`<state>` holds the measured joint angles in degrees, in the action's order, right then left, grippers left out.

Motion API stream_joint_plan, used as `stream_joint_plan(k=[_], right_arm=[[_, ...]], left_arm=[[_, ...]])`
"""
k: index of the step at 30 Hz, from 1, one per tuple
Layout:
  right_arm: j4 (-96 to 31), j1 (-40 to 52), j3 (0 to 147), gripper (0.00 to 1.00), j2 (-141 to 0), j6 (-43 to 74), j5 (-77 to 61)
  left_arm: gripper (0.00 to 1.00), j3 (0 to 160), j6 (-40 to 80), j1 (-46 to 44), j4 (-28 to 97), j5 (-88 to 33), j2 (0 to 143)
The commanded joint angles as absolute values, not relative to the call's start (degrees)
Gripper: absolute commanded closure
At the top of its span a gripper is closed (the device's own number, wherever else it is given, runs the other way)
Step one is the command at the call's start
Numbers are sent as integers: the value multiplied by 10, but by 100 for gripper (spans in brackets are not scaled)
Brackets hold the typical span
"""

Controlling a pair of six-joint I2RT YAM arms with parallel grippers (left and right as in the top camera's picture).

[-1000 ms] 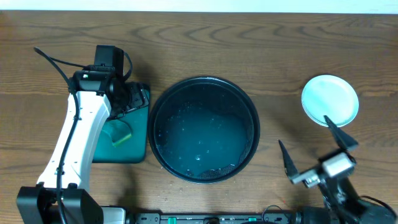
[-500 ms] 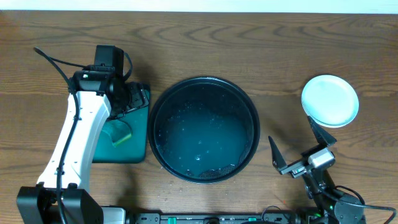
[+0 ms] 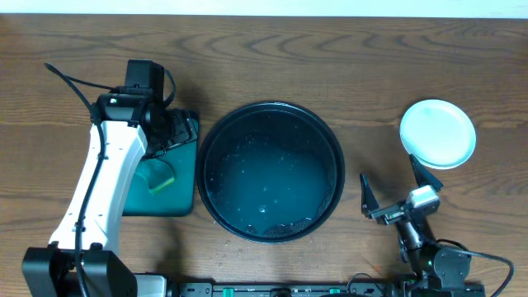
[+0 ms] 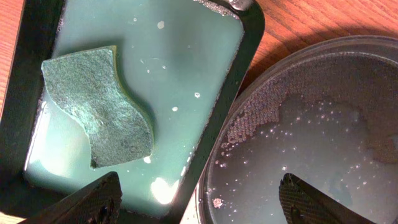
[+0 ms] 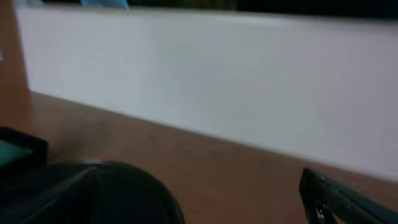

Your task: Clean dirty plates on tray and stack at the side

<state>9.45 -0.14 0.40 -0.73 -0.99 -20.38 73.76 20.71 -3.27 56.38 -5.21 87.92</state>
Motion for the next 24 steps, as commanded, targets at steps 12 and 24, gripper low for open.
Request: stream_joint_plan(k=[12, 24], right_arm=[[-32, -3, 3, 1, -3, 4, -146], [-30, -3, 3, 1, -3, 4, -146]], left_arm=[[18, 733, 202, -34, 565, -43, 878], [18, 733, 202, -34, 565, -43, 878]])
